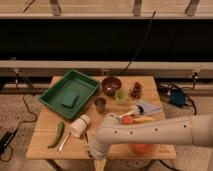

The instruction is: Place eraser in purple bowl

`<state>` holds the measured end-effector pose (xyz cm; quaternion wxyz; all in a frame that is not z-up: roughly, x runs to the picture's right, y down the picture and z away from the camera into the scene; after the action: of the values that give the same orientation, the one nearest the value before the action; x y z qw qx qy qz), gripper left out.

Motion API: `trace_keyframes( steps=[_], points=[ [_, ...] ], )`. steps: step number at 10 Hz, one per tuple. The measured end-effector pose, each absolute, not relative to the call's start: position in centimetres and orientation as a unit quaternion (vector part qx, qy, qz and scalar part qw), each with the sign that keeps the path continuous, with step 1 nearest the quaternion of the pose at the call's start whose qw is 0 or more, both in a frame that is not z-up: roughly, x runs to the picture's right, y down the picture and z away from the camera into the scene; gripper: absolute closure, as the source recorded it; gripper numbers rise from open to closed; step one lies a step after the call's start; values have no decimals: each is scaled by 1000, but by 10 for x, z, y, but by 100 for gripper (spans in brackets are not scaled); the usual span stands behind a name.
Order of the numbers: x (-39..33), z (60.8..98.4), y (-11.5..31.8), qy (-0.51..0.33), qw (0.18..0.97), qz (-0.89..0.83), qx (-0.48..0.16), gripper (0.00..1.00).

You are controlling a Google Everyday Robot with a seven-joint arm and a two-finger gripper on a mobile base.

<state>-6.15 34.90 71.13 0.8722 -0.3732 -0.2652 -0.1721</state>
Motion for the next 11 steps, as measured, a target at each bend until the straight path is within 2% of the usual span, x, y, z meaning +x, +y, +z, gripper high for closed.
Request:
trace_keyframes(
  steps=[11],
  points=[
    [19, 726, 326, -205, 892, -164, -369, 20]
  ],
)
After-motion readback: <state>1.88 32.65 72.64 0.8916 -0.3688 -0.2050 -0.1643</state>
